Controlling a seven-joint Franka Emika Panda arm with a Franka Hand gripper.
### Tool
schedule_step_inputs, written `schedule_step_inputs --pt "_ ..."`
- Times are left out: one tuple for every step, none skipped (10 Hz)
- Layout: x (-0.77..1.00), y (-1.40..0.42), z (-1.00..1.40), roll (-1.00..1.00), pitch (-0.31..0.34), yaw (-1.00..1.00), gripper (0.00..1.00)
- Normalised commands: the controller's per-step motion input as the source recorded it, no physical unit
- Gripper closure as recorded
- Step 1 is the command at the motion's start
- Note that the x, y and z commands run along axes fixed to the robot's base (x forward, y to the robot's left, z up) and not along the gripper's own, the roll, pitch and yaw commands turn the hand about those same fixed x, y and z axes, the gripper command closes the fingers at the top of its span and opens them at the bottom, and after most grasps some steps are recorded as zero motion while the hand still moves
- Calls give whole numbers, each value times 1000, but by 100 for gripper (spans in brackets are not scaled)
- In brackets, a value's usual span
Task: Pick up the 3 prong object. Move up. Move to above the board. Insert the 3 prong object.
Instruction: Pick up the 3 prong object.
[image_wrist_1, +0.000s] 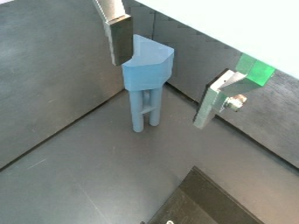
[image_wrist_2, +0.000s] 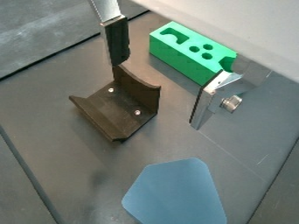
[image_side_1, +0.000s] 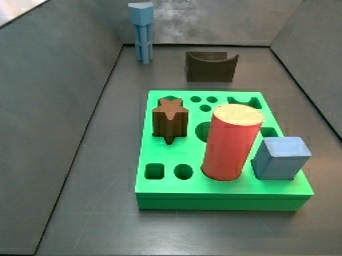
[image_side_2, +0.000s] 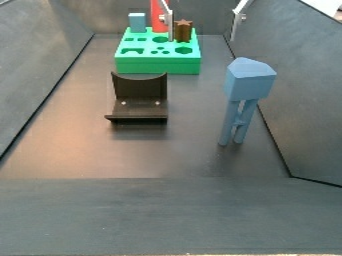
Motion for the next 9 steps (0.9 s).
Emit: schedule_step_inputs --pt "-86 34 0 0 0 0 0" --pt "-697 391 -149 -73 -157 0 0" --pt "-1000 566 -394 0 -181 0 0" --pt "-989 577 -454 0 -106 0 0" --pt "-851 480 -243 0 -117 0 0" --pt "0 0 -54 0 0 14 0" --pt "9 0 0 0 7 0 0" --pt "0 0 286 87 179 34 0" --pt "-63 83 449 176 241 106 0"
